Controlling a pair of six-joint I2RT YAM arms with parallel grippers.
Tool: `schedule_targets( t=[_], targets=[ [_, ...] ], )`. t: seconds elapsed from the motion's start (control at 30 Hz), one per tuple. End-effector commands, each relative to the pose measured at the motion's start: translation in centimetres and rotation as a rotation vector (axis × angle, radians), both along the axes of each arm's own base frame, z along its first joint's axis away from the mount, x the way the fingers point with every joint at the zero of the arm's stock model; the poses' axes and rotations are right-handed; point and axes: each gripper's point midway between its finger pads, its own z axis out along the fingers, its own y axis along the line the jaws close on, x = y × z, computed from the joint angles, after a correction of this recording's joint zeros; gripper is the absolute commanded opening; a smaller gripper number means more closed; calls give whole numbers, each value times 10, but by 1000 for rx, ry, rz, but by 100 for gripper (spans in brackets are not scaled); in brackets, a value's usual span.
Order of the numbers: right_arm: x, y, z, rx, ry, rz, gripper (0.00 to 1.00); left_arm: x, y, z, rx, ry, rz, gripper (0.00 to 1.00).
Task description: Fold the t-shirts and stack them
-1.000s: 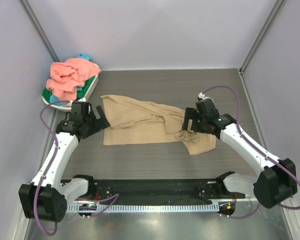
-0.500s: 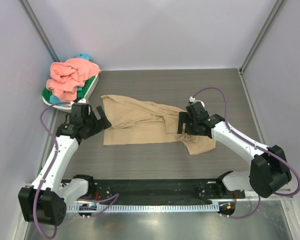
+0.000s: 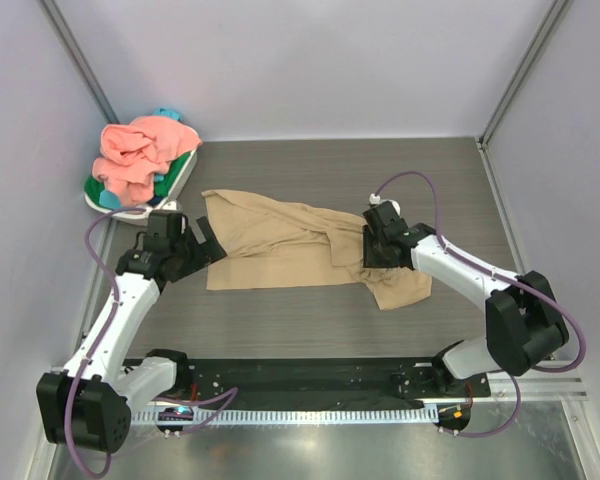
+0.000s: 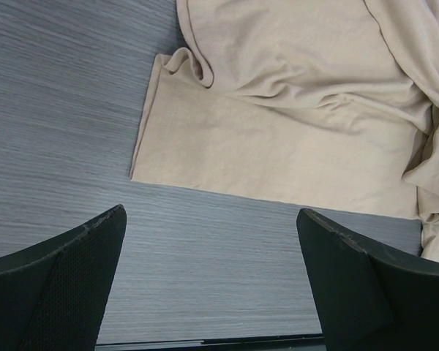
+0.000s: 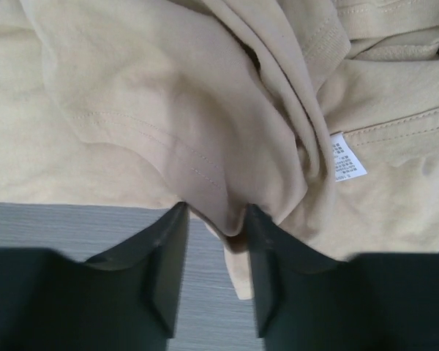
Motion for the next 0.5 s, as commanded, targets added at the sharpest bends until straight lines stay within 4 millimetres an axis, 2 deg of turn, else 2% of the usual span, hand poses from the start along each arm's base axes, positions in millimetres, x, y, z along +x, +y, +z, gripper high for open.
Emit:
schedule_targets(
  t=[0.0, 0.13, 0.17, 0.2, 0.27, 0.33, 0.47],
  targets=[
    [13, 3, 10, -14, -54, 4, 39, 8, -3, 10, -14, -59, 6, 100],
    [13, 1, 5, -34, -41, 13, 19, 9, -3, 9, -10, -53, 6, 100],
    [13, 1, 6, -36, -43, 17, 8, 9, -3, 9, -9, -53, 5, 100],
    [13, 1, 6, -35, -44, 17, 2, 10, -2, 8, -6, -51, 7, 100],
    [16, 0, 11, -41, -60, 14, 1, 11, -1, 8, 2, -51, 10, 100],
    [18, -3, 24, -52, -87, 14, 1, 17, 11, 11, 59, -58, 58, 100],
    [22, -15, 67, -83, -174, -7, 1, 40, 22, 22, 116, -80, 113, 100]
  ],
)
